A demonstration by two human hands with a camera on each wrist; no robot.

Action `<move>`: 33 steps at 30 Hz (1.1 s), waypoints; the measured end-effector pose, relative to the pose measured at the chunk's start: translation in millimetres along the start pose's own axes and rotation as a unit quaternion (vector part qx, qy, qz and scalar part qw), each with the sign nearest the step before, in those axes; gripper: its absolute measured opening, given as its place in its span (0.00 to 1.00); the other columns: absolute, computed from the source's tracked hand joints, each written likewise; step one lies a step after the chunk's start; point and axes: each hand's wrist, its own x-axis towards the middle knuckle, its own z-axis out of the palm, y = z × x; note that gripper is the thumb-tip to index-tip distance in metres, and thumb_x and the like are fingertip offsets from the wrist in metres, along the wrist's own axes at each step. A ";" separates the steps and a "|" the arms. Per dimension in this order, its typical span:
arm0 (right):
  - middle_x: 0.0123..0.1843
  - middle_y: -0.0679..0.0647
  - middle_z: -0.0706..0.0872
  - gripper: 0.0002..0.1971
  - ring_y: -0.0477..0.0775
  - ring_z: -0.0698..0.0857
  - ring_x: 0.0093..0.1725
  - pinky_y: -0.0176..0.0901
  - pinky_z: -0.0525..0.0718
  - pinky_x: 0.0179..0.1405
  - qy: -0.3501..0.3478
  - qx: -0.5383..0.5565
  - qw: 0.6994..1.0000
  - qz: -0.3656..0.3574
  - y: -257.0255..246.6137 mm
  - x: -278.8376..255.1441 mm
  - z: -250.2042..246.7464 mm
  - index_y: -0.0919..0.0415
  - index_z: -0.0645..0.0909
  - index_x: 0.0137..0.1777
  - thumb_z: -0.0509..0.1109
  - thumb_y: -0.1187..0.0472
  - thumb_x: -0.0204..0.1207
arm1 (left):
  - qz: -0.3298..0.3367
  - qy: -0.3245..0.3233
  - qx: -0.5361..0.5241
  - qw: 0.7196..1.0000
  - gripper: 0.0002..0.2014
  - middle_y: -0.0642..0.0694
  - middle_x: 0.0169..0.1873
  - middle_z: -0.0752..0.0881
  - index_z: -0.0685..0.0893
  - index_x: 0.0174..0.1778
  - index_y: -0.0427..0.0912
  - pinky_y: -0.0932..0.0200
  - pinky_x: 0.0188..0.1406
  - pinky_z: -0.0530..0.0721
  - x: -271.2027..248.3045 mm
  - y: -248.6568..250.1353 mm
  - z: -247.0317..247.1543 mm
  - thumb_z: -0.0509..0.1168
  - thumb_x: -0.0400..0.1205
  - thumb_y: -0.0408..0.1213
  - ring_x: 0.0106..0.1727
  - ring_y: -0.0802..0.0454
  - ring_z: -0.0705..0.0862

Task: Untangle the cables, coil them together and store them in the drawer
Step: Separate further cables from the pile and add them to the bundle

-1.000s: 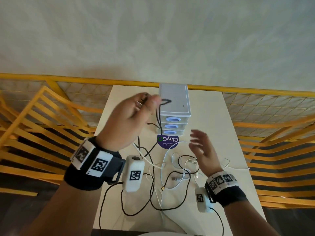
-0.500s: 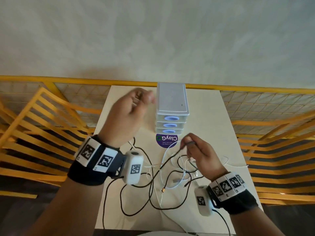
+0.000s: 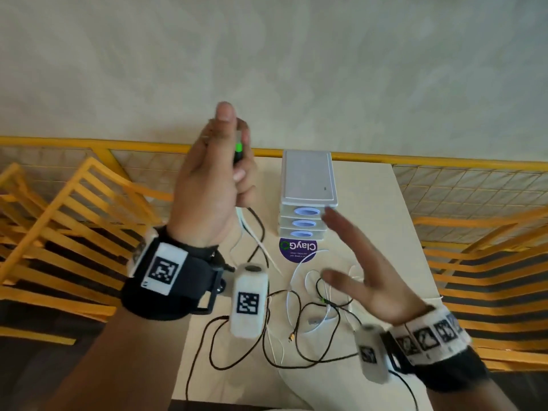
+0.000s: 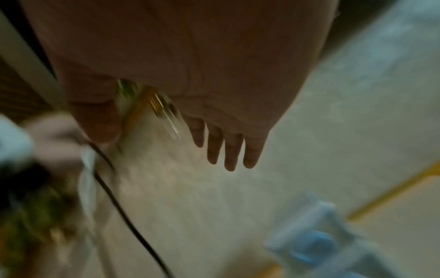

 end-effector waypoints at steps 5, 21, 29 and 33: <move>0.58 0.62 0.89 0.21 0.54 0.88 0.61 0.49 0.85 0.67 -0.090 0.254 0.963 0.016 -77.4 73.4 23.9 0.63 0.74 0.73 0.68 0.54 0.85 | -0.054 -0.064 -0.036 0.996 0.20 0.52 0.22 0.61 0.74 0.42 0.47 0.55 0.23 0.54 -5.6 -25.2 20.0 0.53 0.90 0.58 0.22 0.56 0.58; 0.25 0.43 0.64 0.21 0.46 0.62 0.24 0.32 0.65 0.26 -0.090 0.216 0.969 0.078 -14.8 55.1 66.8 0.60 0.69 0.40 0.51 0.47 0.90 | -0.029 0.120 -0.133 0.983 0.22 0.53 0.24 0.64 0.74 0.41 0.49 0.61 0.21 0.61 33.2 -12.0 -43.4 0.53 0.89 0.63 0.23 0.56 0.59; 0.25 0.50 0.67 0.21 0.48 0.66 0.26 0.33 0.67 0.29 -0.017 0.172 0.982 0.081 -2.6 53.2 60.3 0.57 0.71 0.38 0.51 0.47 0.90 | -0.117 0.051 -0.261 0.957 0.11 0.55 0.30 0.82 0.83 0.62 0.43 0.62 0.41 0.82 26.3 -53.9 -42.5 0.63 0.90 0.46 0.31 0.60 0.82; 0.26 0.46 0.66 0.23 0.49 0.65 0.27 0.35 0.66 0.28 -0.035 0.147 0.986 0.072 -2.0 49.2 60.4 0.67 0.69 0.40 0.51 0.51 0.92 | -0.187 0.009 -0.278 0.942 0.16 0.54 0.19 0.73 0.85 0.47 0.45 0.63 0.35 0.77 20.3 -67.0 -33.7 0.59 0.90 0.50 0.23 0.60 0.74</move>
